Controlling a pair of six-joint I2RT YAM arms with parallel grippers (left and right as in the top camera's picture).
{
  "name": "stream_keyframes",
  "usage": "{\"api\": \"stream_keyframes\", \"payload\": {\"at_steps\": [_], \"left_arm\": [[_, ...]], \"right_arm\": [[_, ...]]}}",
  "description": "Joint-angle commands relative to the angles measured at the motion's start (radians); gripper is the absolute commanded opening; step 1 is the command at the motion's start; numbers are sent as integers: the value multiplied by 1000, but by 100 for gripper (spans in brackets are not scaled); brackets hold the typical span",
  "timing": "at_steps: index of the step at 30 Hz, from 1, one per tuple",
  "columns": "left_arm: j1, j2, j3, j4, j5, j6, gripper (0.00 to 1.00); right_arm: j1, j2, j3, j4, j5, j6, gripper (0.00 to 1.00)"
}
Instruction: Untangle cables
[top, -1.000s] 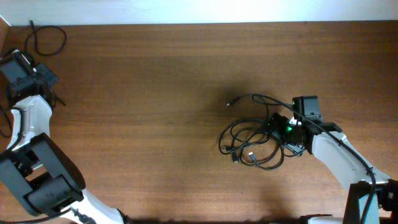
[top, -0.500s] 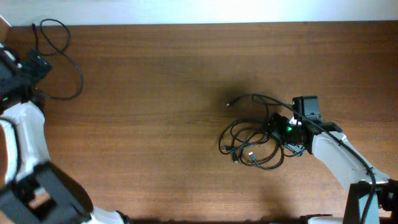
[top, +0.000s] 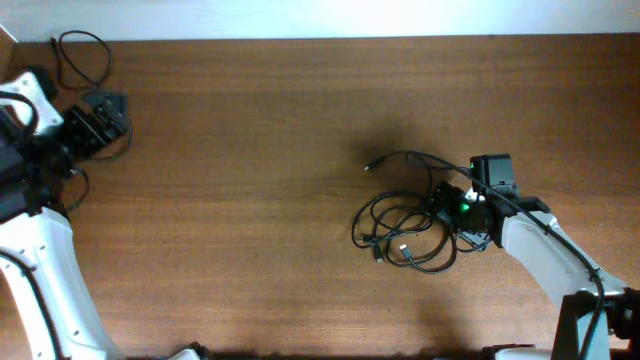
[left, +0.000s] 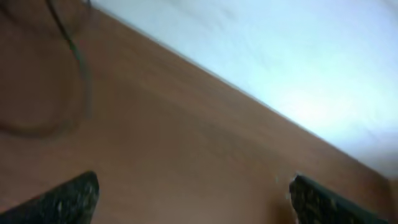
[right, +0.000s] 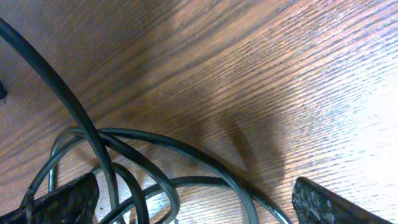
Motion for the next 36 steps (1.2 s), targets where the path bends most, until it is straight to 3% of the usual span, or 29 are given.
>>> {"api": "stream_keyframes", "payload": {"at_steps": [1,6,10,11,12,13,16,17,18,22,25,30,32,36], "left_arm": [[-49,-4,3,-135,74,6,99],[-145,-4,3,-282,73,7,99],[-251,-4,3,-336,54,21,99],[-271,-4,3,-336,48,21,99],[-290,-4,3,-336,33,21,99],[-301,-4,3,-337,32,21,99],[-335,-4,3,-346,33,21,99],[-347,-4,3,-353,32,21,99],[-370,-4,3,-369,32,21,99],[-499,-4,3,-383,32,21,99],[-583,-4,2,-380,31,13,99],[-788,29,0,-346,-106,-187,99],[-853,54,0,-315,-108,-238,99],[-977,166,0,-226,-108,-450,100]], "right_arm": [[-3,-2,-4,0,-5,-1,98],[-3,-2,-3,69,-32,18,99],[-1,-2,-3,104,-293,18,99],[-1,-2,-4,135,-390,18,94],[4,-2,-3,175,-478,18,82],[11,-2,-3,212,-547,18,81],[23,-10,13,259,-592,-43,82],[21,-18,29,245,-590,-71,89],[12,-40,66,183,-542,-77,94],[-13,-208,308,-245,-105,-105,96],[-24,-334,461,-467,84,-105,100],[-24,-571,539,-574,109,-105,98],[-24,-640,539,-583,109,-105,98],[-24,-752,539,-643,109,-105,99]]}}
